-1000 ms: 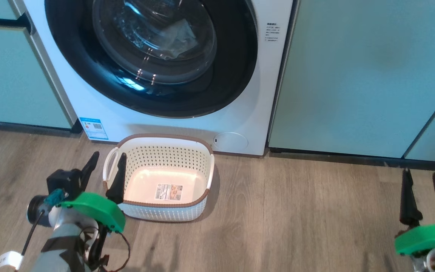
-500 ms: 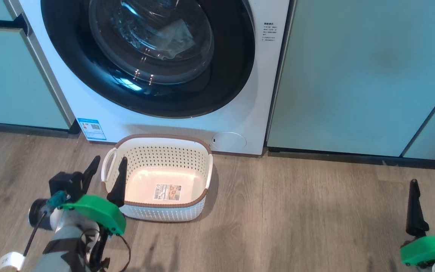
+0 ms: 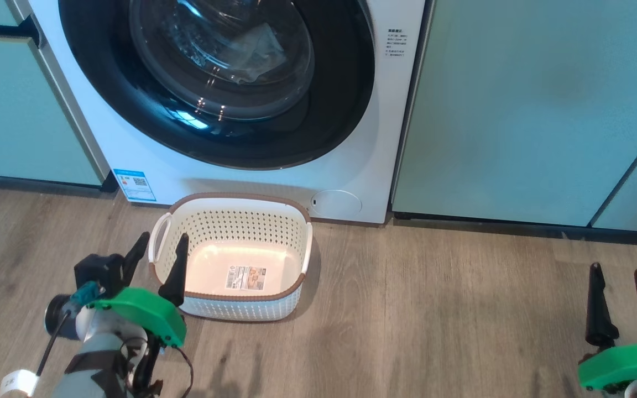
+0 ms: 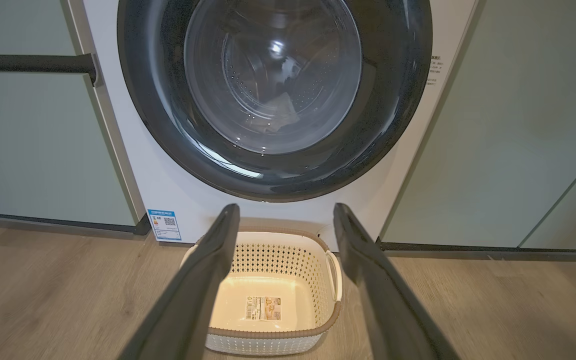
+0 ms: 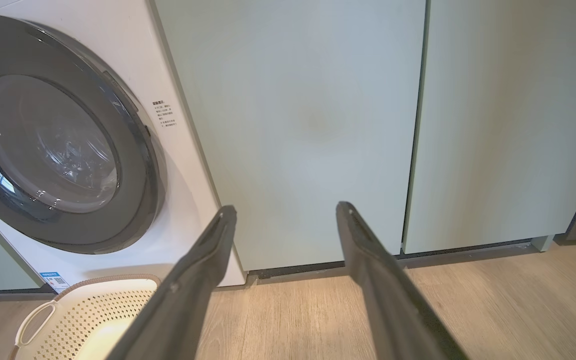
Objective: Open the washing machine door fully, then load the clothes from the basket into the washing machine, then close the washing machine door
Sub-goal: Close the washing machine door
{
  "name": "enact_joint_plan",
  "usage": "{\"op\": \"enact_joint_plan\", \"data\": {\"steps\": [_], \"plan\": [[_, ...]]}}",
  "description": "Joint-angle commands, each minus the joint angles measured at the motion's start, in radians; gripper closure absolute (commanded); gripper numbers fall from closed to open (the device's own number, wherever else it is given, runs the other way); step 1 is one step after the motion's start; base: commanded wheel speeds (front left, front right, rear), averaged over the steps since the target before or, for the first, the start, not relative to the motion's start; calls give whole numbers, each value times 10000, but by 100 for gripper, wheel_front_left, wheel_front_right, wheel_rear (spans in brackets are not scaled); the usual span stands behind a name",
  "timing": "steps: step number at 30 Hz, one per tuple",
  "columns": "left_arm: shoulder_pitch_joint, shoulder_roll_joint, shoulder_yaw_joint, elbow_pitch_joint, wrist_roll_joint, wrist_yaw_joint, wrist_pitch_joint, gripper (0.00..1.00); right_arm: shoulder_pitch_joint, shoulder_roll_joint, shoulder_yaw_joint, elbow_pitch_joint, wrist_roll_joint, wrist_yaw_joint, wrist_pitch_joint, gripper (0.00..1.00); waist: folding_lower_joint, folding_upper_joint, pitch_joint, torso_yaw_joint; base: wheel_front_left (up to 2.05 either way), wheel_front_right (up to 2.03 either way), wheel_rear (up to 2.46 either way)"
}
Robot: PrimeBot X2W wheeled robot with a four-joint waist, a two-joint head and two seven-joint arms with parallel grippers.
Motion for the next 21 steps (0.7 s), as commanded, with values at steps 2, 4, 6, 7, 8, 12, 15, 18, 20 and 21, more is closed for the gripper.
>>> {"op": "enact_joint_plan", "data": {"steps": [2,4,6,7,8,12,15,18,20,21], "plan": [[-353,215,334,-270,-102,-7,-53,0,-402,-78,258,-341,-41,-13,-67,0,0,-1,-24,18,0,0,0],[-347,212,340,-271,-102,-7,-53,0,-391,-73,249,-343,-37,-13,-67,0,0,-1,-35,25,0,0,0],[-337,213,339,-274,-99,-7,-53,0,-360,-63,203,-344,-34,-13,-67,0,0,-1,-57,46,0,0,0],[-334,222,334,-275,-98,-7,-53,0,-343,-57,178,-339,-32,-13,-67,0,0,-1,-67,54,0,0,0],[-333,235,334,-276,-99,-7,-53,0,-329,-52,162,-331,-30,-13,-67,0,0,-1,-74,60,0,0,0],[-341,254,361,-286,-110,-7,-53,0,-299,-35,143,-299,-14,-13,-67,0,0,-1,-96,81,0,0,0],[-328,249,349,-290,-139,-7,-53,0,-280,-26,121,-277,8,-13,-67,0,0,-1,-108,88,0,0,0],[-322,261,321,-287,-165,-8,-53,0,-281,-18,115,-245,24,-13,-67,0,0,-1,-114,84,0,0,0],[-315,272,316,-291,-172,-8,-53,0,-278,-10,121,-232,21,-13,-67,0,0,-1,-122,76,0,0,0],[-310,273,323,-294,-176,-8,-53,0,-272,-3,124,-233,13,-13,-67,0,0,-1,-130,71,0,0,0]]}}
